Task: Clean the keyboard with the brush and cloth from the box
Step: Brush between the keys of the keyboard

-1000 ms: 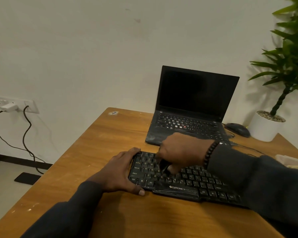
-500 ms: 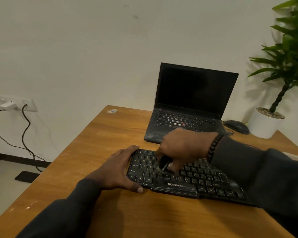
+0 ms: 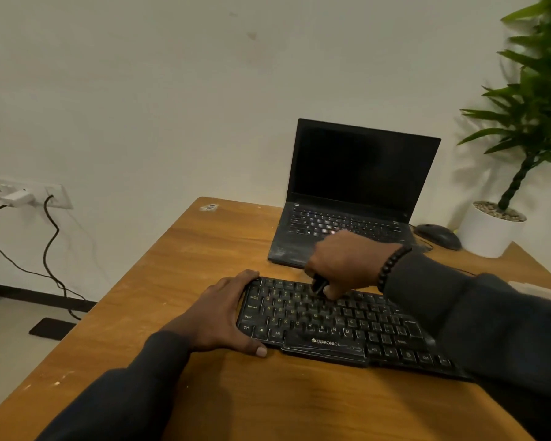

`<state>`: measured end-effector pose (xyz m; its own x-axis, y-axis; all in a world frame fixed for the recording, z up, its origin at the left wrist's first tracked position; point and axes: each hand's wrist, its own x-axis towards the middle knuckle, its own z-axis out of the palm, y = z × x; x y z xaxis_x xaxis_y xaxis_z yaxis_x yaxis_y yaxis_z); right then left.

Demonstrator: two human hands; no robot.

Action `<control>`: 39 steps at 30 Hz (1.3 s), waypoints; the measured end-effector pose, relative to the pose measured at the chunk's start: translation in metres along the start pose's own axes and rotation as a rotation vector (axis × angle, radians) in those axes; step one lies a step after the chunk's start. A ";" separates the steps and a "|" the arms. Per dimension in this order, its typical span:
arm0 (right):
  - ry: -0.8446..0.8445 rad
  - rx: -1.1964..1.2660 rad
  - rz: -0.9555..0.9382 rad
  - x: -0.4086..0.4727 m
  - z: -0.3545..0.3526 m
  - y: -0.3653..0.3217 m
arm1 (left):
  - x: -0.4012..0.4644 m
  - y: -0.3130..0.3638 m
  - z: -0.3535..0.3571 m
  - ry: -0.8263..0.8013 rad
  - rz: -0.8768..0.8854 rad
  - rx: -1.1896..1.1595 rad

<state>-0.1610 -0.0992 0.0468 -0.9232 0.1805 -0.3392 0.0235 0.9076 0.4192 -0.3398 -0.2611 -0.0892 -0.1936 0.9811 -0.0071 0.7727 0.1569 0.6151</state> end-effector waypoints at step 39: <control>-0.008 0.558 -0.086 -0.027 0.006 -0.028 | 0.002 0.002 0.000 -0.001 -0.036 -0.004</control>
<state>-0.1342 -0.1269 0.0394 -0.9280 0.0980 -0.3596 0.1495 0.9816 -0.1184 -0.3387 -0.2590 -0.0885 -0.2209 0.9748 -0.0305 0.7629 0.1922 0.6172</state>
